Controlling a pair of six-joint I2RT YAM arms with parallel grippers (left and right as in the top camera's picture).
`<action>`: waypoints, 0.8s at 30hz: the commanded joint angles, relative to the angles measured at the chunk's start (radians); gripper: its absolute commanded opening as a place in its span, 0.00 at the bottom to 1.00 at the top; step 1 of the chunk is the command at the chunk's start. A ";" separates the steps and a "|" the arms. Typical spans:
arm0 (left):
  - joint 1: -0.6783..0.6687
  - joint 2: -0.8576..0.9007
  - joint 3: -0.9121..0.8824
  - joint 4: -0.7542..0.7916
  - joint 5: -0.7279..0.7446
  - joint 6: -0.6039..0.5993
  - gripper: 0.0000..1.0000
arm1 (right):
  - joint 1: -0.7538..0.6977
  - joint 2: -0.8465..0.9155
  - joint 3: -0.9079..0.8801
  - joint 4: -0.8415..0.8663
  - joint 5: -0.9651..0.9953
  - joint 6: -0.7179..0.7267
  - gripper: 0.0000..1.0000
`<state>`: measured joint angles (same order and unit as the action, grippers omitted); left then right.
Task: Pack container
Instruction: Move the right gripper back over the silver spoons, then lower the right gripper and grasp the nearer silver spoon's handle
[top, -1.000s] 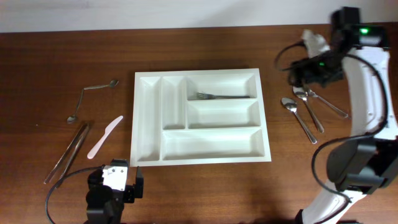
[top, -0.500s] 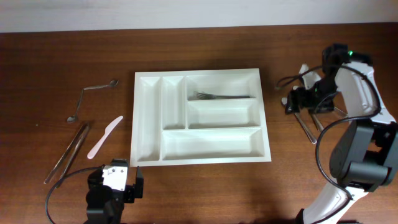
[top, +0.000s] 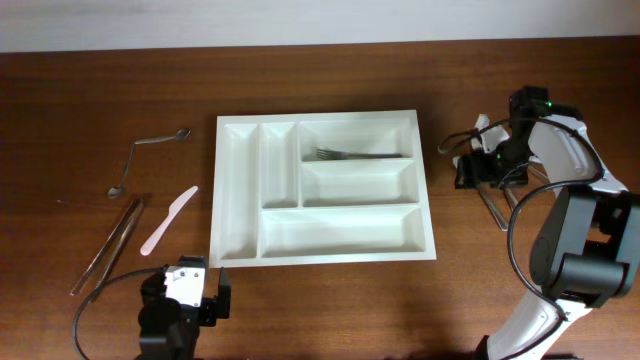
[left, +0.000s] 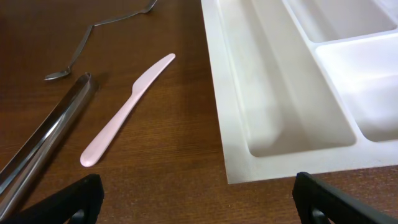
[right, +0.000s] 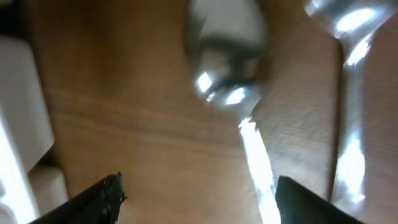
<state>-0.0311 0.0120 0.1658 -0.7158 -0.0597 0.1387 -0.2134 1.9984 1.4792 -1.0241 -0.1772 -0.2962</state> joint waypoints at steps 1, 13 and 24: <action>-0.003 -0.007 -0.003 -0.004 -0.008 0.013 0.99 | 0.004 0.006 -0.004 0.041 0.055 -0.026 0.80; -0.003 -0.007 -0.003 -0.004 -0.008 0.013 0.99 | 0.003 0.012 -0.004 0.118 0.058 -0.066 0.76; -0.003 -0.007 -0.003 -0.004 -0.008 0.013 0.99 | 0.003 0.075 -0.008 0.082 0.051 -0.061 0.73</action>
<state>-0.0311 0.0120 0.1658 -0.7158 -0.0597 0.1387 -0.2134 2.0605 1.4788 -0.9405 -0.1284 -0.3523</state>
